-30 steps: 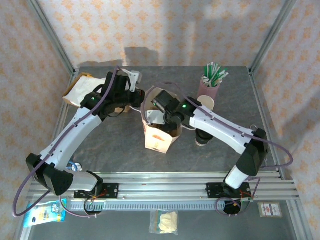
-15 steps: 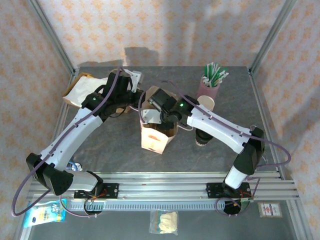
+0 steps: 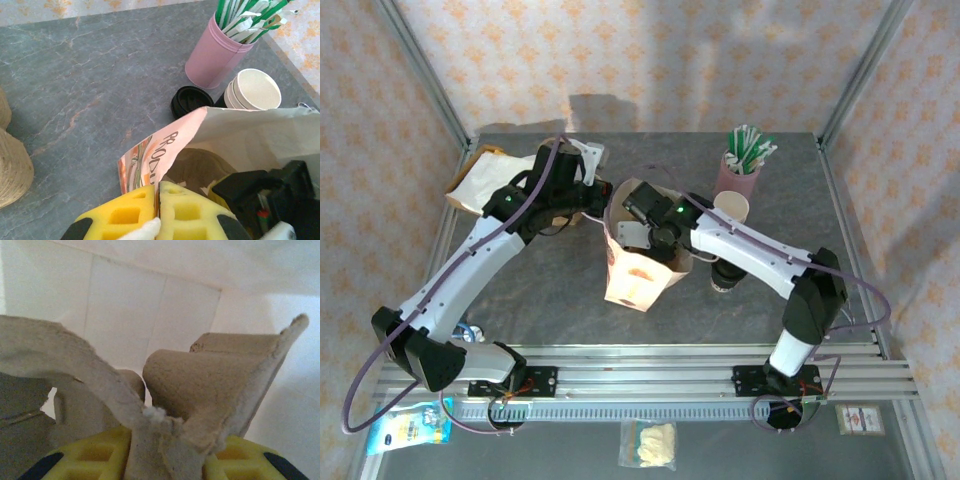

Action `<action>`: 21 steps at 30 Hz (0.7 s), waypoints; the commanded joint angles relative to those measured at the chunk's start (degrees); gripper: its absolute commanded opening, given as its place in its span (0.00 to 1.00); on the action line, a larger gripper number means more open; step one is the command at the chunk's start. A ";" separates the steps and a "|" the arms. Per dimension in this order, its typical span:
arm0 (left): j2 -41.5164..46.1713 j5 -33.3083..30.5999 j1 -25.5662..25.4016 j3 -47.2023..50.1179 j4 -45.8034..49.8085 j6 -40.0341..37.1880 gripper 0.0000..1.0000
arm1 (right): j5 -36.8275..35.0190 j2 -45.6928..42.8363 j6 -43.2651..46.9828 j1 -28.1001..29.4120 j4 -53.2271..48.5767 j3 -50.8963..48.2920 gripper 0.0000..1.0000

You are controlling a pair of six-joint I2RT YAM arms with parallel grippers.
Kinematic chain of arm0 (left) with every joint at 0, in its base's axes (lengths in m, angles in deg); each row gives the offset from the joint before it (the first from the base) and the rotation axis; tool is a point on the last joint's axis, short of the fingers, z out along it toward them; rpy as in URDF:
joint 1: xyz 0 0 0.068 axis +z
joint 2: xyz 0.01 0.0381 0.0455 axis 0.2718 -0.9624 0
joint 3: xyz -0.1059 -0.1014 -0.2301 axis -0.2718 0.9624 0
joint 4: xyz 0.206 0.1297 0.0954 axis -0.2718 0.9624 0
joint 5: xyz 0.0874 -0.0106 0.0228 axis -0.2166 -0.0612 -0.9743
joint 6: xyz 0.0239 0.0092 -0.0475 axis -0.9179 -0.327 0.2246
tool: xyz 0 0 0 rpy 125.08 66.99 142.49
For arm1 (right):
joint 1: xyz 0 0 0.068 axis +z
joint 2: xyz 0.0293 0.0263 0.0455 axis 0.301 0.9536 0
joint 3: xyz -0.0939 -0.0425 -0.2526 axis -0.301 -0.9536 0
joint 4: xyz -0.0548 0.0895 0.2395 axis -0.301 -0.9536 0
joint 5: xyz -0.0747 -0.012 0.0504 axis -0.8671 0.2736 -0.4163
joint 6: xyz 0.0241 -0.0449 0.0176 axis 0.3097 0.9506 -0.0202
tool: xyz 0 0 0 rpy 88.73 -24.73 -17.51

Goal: Pack the takeout coffee

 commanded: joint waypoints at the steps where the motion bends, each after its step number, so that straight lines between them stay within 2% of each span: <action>1: 1.93 -0.04 -0.27 -1.07 -1.37 -0.40 0.00 | -1.08 1.56 -1.52 -1.02 -0.42 -2.22 0.31; 12: 1.97 0.95 -0.27 -0.60 -2.40 -0.11 0.00 | -1.78 4.27 -2.79 -2.49 0.88 -4.35 0.31; 21: 3.84 2.44 -0.31 3.66 -5.39 0.32 0.00 | 4.47 7.86 -2.16 -2.39 0.85 -1.61 0.30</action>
